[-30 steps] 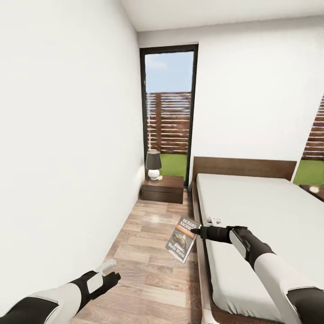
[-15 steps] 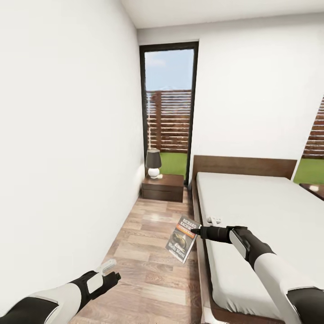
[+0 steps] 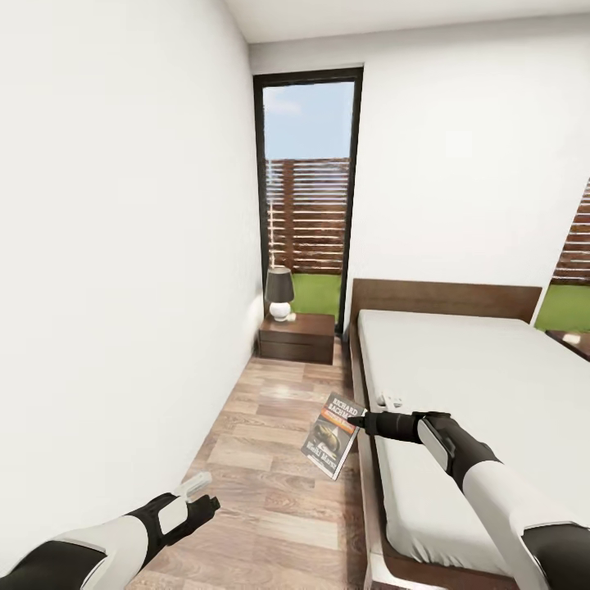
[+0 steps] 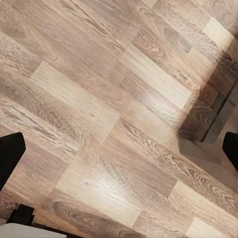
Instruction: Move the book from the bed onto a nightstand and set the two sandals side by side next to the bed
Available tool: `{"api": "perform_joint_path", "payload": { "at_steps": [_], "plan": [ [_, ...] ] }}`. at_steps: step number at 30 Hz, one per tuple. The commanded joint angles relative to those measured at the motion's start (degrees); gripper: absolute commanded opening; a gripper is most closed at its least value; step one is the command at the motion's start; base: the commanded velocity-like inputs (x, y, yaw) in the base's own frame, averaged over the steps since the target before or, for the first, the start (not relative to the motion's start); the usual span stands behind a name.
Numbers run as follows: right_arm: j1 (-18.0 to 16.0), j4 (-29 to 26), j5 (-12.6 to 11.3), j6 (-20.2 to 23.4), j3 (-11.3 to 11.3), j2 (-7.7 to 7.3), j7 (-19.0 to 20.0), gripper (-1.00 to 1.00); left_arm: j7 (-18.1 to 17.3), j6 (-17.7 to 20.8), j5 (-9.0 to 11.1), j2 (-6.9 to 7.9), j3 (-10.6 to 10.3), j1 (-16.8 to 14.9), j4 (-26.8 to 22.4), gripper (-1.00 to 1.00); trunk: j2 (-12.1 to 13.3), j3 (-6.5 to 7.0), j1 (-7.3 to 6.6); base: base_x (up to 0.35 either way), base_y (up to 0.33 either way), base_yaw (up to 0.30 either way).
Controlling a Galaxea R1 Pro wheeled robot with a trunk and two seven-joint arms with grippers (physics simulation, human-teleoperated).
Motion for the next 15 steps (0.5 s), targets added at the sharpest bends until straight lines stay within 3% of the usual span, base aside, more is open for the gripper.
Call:
{"api": "perform_joint_path", "payload": {
  "at_steps": [1,8,15],
  "plan": [
    [0.0,-0.1,-0.6,0.4,0.3,-0.05,-0.1,-1.00,0.1,0.2,0.6,-0.01,-0.5,0.0,0.0,1.00,0.0,-0.04,0.02,0.000,0.000,0.000],
    [0.0,-0.1,-0.6,0.4,0.3,-0.04,0.0,-1.00,0.1,0.2,0.6,-0.01,-0.5,0.0,0.0,1.00,0.0,-0.07,0.02,0.051,0.011,0.000],
    [0.0,0.0,-0.6,0.4,0.3,-0.08,0.1,-1.00,0.1,0.2,0.6,-0.01,-0.5,0.0,0.0,1.00,0.0,-0.07,0.02,0.249,0.174,-0.071]
  ]
}}
